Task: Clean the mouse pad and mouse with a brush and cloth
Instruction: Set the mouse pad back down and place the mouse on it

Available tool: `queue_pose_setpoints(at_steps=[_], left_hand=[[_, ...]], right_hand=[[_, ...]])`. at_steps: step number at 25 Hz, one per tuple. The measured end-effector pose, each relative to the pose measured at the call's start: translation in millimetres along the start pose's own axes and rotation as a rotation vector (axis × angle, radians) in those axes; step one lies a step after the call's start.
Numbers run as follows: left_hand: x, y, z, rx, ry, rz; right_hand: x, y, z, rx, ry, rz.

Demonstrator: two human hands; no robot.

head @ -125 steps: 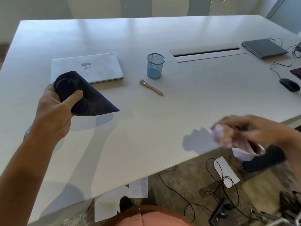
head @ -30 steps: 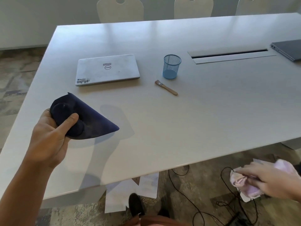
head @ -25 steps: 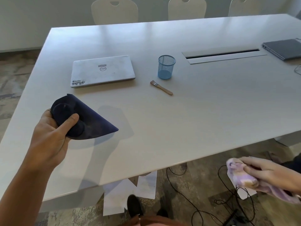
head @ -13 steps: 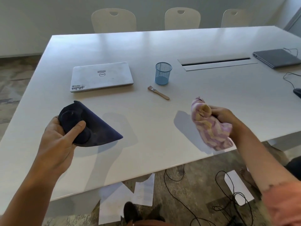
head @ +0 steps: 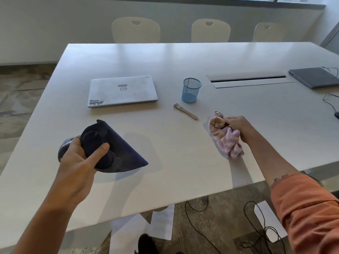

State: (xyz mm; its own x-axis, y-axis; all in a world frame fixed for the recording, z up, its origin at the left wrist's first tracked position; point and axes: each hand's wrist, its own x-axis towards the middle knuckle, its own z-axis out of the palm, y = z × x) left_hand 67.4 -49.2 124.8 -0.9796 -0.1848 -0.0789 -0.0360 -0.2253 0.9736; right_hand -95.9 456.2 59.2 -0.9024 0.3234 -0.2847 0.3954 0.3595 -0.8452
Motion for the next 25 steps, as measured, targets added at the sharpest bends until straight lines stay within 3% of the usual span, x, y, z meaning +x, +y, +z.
queue_pose_setpoints(at_steps=[3,13,15,17,19,20,22,25], left_hand=[[9.8,-1.7,-1.6,0.001,-0.023,-0.011],[52.6,-6.2,-9.3,-0.012,-0.101,-0.06],[59.1,-6.4,-10.0,-0.015,-0.123,-0.067],[64.3,-6.4,-8.4,-0.025,-0.139,-0.068],[67.9,-6.3,-3.6,-0.065,-0.138,-0.069],[69.3,-6.5,0.0,-0.087,-0.143,-0.072],[72.2,-6.1,8.5,-0.12,-0.166,-0.087],[77.3,-4.7,23.2,-0.146,-0.203,-0.094]], right_hand=[[-3.4,-7.9,-5.0,-0.081,0.085,-0.036],[-10.6,-39.3,-12.9,-0.232,0.127,-0.016],[-23.6,-50.8,-12.5,-0.448,0.283,-0.153],[-42.3,-59.7,-6.6,-0.632,0.535,-0.437],[-71.5,-69.6,24.2,-0.403,0.625,-0.611],[-86.7,-72.7,49.7,-0.188,0.528,-0.562],[-111.2,-70.9,107.8,0.204,0.151,-0.297],[-124.2,-65.7,169.4,0.474,-0.38,0.171]])
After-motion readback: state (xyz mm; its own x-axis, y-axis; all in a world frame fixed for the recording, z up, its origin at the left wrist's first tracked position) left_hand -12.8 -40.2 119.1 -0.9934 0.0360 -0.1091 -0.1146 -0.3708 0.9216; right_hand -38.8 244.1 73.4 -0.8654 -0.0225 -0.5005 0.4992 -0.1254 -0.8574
